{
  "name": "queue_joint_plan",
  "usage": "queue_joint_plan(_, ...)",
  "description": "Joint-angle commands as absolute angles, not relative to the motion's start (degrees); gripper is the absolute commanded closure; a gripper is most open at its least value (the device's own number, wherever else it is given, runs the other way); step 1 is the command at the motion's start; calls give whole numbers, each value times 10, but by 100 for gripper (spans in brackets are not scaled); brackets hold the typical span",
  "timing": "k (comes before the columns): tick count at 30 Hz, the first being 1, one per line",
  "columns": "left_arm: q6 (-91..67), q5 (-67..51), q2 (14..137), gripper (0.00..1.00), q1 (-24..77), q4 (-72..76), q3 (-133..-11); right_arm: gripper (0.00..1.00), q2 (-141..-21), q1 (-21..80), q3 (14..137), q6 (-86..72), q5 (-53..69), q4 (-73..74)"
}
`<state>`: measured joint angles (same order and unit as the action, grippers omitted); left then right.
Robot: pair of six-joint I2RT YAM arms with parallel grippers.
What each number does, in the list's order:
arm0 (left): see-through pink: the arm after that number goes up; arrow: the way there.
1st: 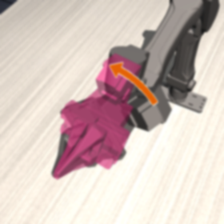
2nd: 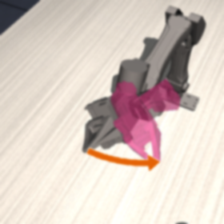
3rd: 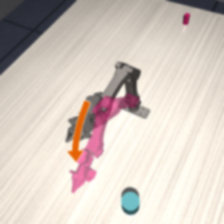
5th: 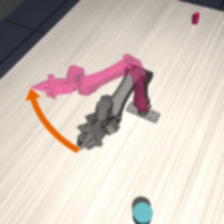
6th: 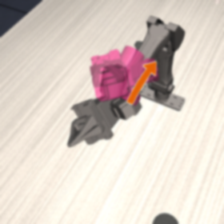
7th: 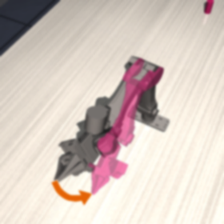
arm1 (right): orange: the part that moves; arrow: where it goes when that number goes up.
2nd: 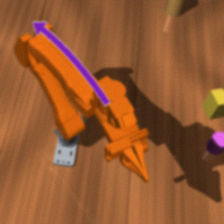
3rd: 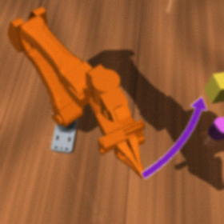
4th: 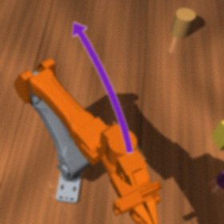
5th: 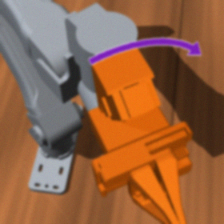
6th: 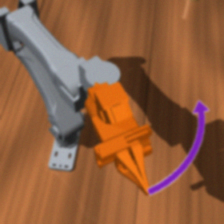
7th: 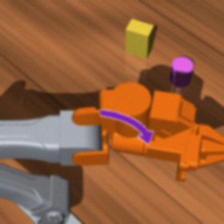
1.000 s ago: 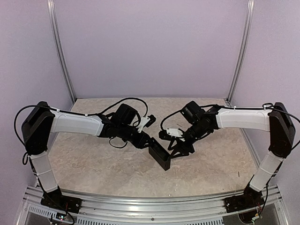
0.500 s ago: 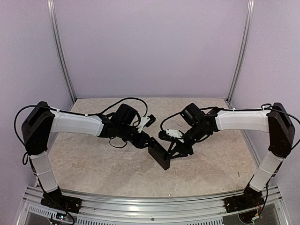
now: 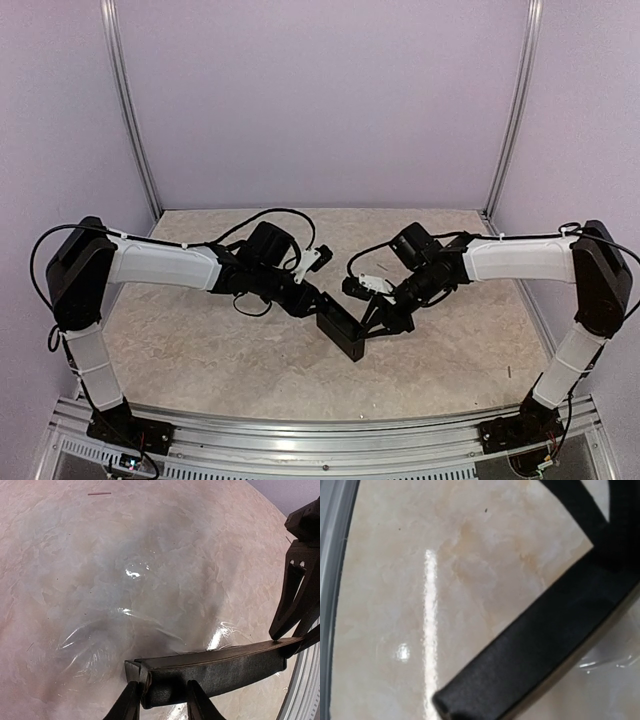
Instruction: Fold the paper box
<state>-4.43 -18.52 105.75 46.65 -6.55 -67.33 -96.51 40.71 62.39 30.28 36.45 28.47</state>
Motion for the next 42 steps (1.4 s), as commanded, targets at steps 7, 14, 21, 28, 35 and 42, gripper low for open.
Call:
queue_joint_plan(7, -47, -193, 1067, 68, 484, -100, -689, 71, -938, 399, 615, 323, 362, 259)
queue_joint_plan(14, -48, -185, 1049, 68, 484, -101, -681, 71, -913, 409, 610, 351, 310, 268)
queue_joint_plan(21, -49, -189, 992, 65, 482, -99, -672, 72, -910, 424, 610, 367, 280, 274)
queue_joint_plan(28, -54, -200, 965, 64, 459, -120, -677, 72, -911, 431, 605, 373, 267, 272)
queue_joint_plan(35, -77, -205, 979, 67, 443, -169, -698, 72, -908, 432, 604, 373, 262, 269)
queue_joint_plan(42, -83, -202, 982, 71, 454, -207, -694, 72, -924, 432, 618, 358, 273, 274)
